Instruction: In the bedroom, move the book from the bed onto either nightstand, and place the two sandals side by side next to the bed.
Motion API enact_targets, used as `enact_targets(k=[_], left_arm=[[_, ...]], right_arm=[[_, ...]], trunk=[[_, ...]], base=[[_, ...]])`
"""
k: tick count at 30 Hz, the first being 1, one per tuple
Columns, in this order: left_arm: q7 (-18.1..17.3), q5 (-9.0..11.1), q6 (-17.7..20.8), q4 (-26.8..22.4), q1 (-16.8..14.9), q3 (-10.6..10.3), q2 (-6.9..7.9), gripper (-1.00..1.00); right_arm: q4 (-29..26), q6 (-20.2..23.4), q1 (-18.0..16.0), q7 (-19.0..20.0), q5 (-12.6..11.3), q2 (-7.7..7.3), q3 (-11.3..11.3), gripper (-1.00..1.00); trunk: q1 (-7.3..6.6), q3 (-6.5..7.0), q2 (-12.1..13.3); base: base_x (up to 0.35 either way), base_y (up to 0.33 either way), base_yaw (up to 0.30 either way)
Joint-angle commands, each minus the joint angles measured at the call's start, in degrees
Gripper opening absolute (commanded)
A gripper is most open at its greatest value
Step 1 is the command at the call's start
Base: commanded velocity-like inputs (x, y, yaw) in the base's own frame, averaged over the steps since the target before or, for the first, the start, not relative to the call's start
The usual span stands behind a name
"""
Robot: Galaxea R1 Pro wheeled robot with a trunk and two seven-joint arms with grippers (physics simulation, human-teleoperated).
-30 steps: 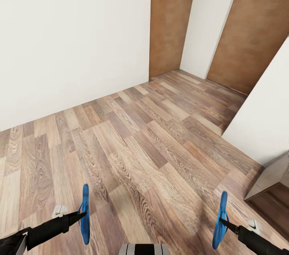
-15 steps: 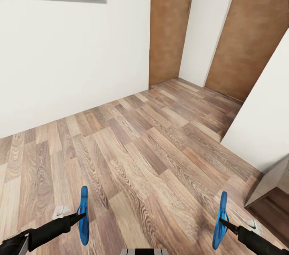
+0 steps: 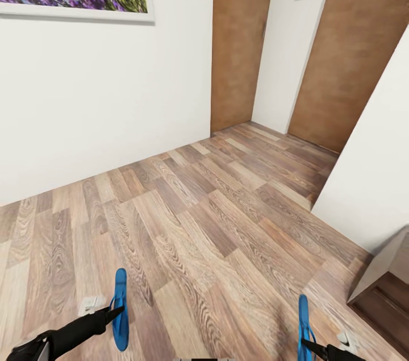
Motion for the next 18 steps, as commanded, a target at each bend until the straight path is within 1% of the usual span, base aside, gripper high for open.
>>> enact_targets(k=[1,2,8,18], left_arm=[[-0.4,-0.5,0.5,-0.1,-0.1,0.4,-0.14,-1.0],[-0.4,-0.5,0.5,-0.1,-0.1,0.3,-0.25,-1.0],[-0.3,-0.5,0.5,0.0,-0.1,-0.5,-0.42,-1.0],[-0.4,-0.5,0.5,0.0,-0.1,-0.5,-0.44,-1.0]], right_arm=[[0.0,0.6,0.0,0.2,-0.1,0.03,-0.2,-1.0],[0.1,0.6,0.0,0.2,-0.1,0.06,-0.2,-1.0],[0.1,0.6,0.0,0.2,0.1,0.1,-0.3,-1.0],[-0.1,0.0,0.0,0.3,0.1,0.04,-0.4,-1.0]], trunk=[[-0.04,0.18,0.0],[-0.06,0.4,0.0],[-1.38,1.48,2.4],[-3.57,3.28,6.4]], base=[[0.0,0.0,0.0],[0.0,0.0,0.0],[0.0,0.0,0.0],[0.0,0.0,0.0]])
